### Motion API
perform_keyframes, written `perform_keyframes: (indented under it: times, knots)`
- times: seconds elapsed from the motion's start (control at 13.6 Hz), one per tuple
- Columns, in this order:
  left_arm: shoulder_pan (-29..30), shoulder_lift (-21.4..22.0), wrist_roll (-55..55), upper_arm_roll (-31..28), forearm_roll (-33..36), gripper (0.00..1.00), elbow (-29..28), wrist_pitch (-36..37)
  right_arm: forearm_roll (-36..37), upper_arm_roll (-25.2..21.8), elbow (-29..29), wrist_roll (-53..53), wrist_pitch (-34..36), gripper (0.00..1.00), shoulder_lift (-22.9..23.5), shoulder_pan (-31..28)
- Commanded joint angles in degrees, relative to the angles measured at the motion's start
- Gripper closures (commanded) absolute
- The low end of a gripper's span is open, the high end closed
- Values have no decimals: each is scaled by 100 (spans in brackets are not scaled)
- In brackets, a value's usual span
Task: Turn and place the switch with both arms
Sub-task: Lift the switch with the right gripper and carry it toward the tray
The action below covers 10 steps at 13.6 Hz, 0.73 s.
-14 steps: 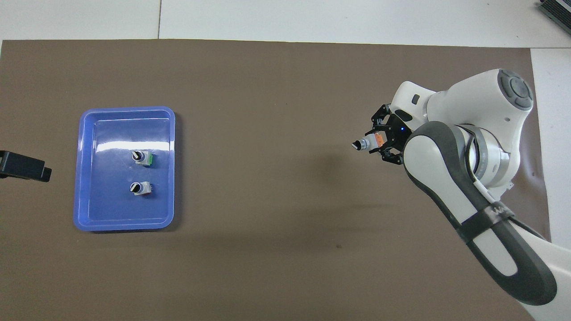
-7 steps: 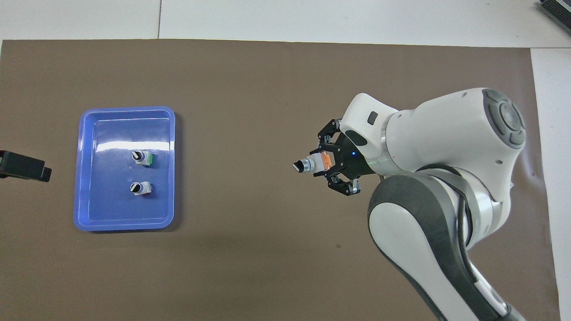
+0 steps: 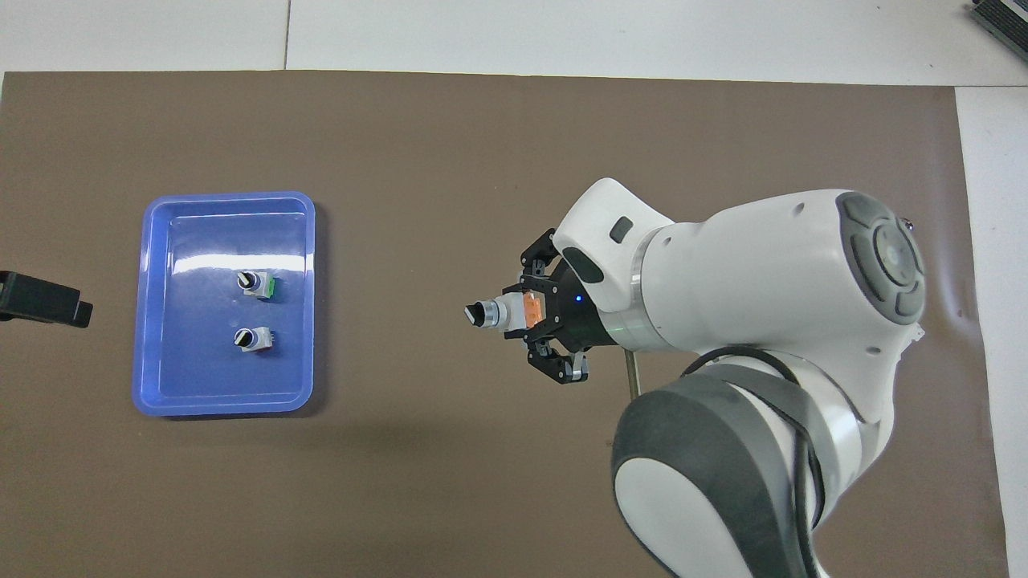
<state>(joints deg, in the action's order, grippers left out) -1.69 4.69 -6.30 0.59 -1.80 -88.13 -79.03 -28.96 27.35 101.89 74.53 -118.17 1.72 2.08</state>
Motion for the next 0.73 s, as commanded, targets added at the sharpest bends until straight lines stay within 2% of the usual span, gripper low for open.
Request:
perform_keyframes:
  times: [0.0, 0.66]
  knots:
    - [54, 146, 41, 29, 83, 0, -152, -16, -136, 104, -169, -377, -66, 100, -75, -7]
    - [-227, 191, 67, 161, -22, 0, -65, 116, -145, 165, -196, -518, -110, 100, -137, 2]
